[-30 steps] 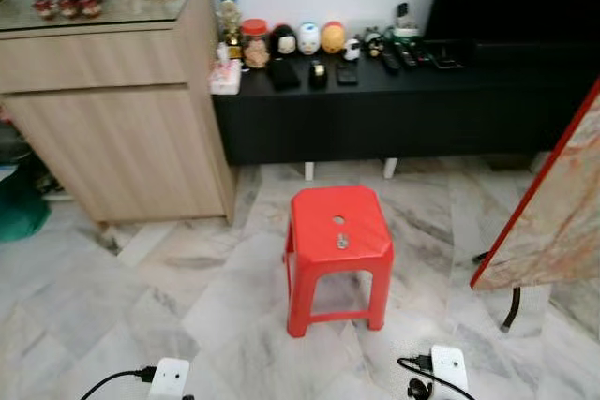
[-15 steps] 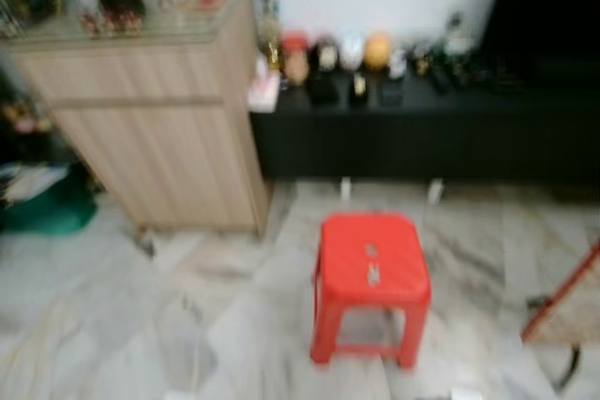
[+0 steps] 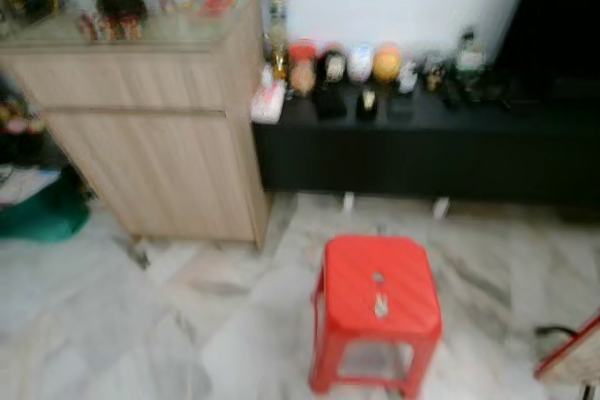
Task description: Hang keys on a hook
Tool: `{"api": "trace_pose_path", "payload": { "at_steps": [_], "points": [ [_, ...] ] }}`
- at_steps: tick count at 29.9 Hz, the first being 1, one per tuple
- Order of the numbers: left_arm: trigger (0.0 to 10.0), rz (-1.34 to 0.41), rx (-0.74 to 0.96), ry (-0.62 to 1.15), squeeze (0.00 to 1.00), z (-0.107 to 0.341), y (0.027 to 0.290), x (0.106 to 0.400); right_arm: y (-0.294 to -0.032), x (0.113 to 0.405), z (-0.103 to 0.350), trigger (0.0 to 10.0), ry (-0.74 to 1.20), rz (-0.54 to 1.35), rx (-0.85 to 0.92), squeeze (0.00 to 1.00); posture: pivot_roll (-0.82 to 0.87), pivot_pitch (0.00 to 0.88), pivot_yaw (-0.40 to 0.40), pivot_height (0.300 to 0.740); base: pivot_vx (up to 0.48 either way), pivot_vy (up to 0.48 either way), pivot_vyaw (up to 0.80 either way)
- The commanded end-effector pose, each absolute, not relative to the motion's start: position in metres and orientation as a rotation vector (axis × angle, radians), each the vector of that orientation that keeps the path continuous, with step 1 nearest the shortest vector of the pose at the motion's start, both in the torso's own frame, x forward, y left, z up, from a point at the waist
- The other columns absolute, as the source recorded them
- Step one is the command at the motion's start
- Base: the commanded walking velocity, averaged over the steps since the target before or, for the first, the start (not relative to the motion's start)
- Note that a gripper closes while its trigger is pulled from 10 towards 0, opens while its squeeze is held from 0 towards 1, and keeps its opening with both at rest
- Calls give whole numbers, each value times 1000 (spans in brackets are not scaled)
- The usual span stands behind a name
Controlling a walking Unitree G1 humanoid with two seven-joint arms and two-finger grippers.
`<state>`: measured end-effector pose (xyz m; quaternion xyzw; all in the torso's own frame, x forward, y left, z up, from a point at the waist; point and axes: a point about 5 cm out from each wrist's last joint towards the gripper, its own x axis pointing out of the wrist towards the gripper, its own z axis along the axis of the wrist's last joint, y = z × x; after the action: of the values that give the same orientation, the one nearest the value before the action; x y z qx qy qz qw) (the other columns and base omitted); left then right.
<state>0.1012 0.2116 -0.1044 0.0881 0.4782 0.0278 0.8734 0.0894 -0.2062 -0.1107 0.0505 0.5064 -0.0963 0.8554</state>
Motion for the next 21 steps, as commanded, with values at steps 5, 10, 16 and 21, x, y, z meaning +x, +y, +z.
{"api": "trace_pose_path", "payload": {
  "at_steps": [5,10,16,21],
  "points": [
    [10000,-6,227,1018,0,-107,205,95,-210,94,-109,10000,1035,-226,132,0,72,0,9,740,196,0,0],
    [10000,-24,216,1024,0,-110,190,92,-221,79,-110,10000,1057,-263,132,0,88,0,-8,740,0,0,0],
    [10000,-33,215,1013,0,-110,183,93,-228,71,-109,10000,1061,-296,137,0,89,0,-31,740,0,0,0],
    [10000,-3,201,992,0,-109,186,95,-227,76,-109,10000,1041,-294,149,0,70,0,-59,740,0,0,0]
  ]
}}
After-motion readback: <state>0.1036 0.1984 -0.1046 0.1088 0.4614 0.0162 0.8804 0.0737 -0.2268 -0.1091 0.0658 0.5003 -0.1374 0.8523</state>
